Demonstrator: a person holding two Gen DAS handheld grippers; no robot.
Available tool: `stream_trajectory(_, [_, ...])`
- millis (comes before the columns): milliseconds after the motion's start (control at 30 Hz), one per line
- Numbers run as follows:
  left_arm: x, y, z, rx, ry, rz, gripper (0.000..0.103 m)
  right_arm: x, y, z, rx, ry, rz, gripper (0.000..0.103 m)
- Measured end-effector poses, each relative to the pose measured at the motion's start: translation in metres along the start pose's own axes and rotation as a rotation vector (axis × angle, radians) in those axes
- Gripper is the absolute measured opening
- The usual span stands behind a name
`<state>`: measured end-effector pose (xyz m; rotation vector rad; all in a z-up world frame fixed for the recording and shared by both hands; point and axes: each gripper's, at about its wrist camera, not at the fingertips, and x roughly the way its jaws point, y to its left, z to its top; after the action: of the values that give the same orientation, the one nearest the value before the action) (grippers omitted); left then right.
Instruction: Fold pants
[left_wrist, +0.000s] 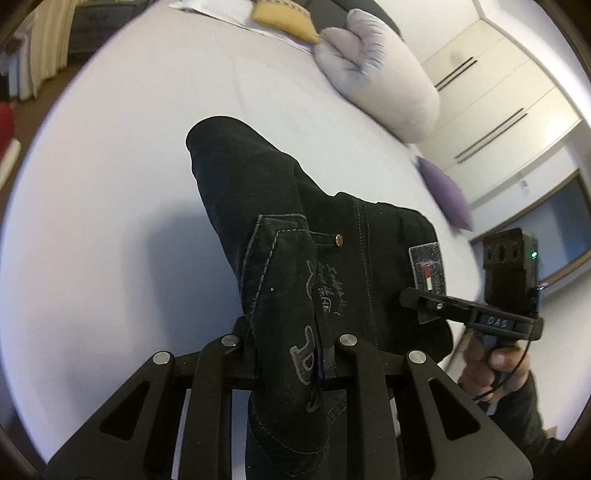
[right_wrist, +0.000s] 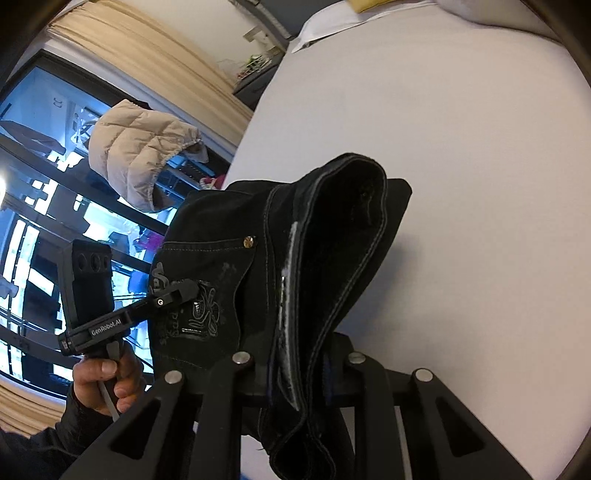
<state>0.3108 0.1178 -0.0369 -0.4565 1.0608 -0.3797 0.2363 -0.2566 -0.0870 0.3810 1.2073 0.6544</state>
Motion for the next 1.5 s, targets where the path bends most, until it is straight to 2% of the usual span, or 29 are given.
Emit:
stream_trajectory(200, [0.017, 0.053, 0.038, -0.020, 0.002, 0.084, 0.017, 0.070, -0.003, 0.044, 0.042, 0.039, 0.028, 0.020])
stream_trajectory(367, [0.051, 0.090, 0.049, -0.060, 0.045, 0.123, 0.019, 0.109, -0.033, 0.053, 0.125, 0.066, 0.013, 0.021])
stream_trajectory(433, [0.057, 0.099, 0.048, -0.071, 0.048, 0.125, 0.023, 0.114, -0.044, 0.049, 0.157, 0.071, 0.023, 0.029])
stream_trajectory(567, [0.064, 0.107, 0.045, -0.091, 0.034, 0.139, 0.047, 0.120, -0.050, 0.046, 0.176, 0.059, 0.043, 0.039])
stream_trajectory(633, [0.062, 0.115, 0.044, -0.106, 0.021, 0.125, 0.050, 0.116, -0.054, 0.042, 0.212, 0.047, 0.065, 0.046])
stream_trajectory(700, [0.053, 0.120, 0.041, -0.111, 0.001, 0.148, 0.058, 0.107, -0.048, 0.040, 0.207, 0.025, 0.029, 0.053])
stream_trajectory(733, [0.046, 0.118, 0.038, -0.101, -0.017, 0.169, 0.062, 0.096, -0.041, 0.036, 0.186, -0.005, -0.010, 0.057])
stream_trajectory(800, [0.017, 0.106, 0.025, -0.052, -0.085, 0.219, 0.077, 0.075, -0.029, 0.029, 0.145, -0.057, -0.058, 0.058])
stream_trajectory(833, [0.005, 0.096, 0.020, -0.017, -0.122, 0.252, 0.079, 0.064, -0.022, 0.025, 0.118, -0.080, -0.082, 0.058])
stream_trajectory(900, [-0.032, 0.065, 0.005, 0.088, -0.242, 0.366, 0.087, 0.037, -0.003, 0.015, 0.039, -0.160, -0.162, 0.059])
stream_trajectory(933, [-0.048, 0.048, -0.003, 0.138, -0.308, 0.418, 0.089, 0.021, 0.012, 0.009, -0.011, -0.220, -0.207, 0.066])
stream_trajectory(967, [-0.063, 0.029, -0.011, 0.189, -0.380, 0.469, 0.096, 0.007, 0.025, 0.004, -0.048, -0.274, -0.241, 0.070])
stream_trajectory(1000, [-0.085, 0.006, -0.024, 0.250, -0.482, 0.542, 0.103, -0.009, 0.040, -0.002, -0.088, -0.342, -0.271, 0.080])
stream_trajectory(1100, [-0.132, -0.046, -0.054, 0.348, -0.698, 0.668, 0.103, -0.059, 0.084, -0.027, -0.190, -0.576, -0.312, 0.100])
stream_trajectory(1133, [-0.143, -0.058, -0.062, 0.365, -0.740, 0.710, 0.103, -0.075, 0.098, -0.034, -0.213, -0.652, -0.320, 0.103])
stream_trajectory(1200, [-0.161, -0.086, -0.073, 0.377, -0.802, 0.803, 0.103, -0.105, 0.124, -0.049, -0.253, -0.789, -0.339, 0.103])
stream_trajectory(1333, [-0.196, -0.114, -0.100, 0.351, -0.875, 0.896, 0.103, -0.152, 0.161, -0.073, -0.305, -0.963, -0.380, 0.103])
stream_trajectory(1400, [-0.216, -0.122, -0.114, 0.338, -0.880, 0.867, 0.103, -0.176, 0.178, -0.084, -0.331, -1.030, -0.378, 0.103])
stream_trajectory(1500, [-0.232, -0.127, -0.120, 0.286, -0.817, 0.824, 0.103, -0.200, 0.197, -0.095, -0.335, -1.084, -0.379, 0.103])
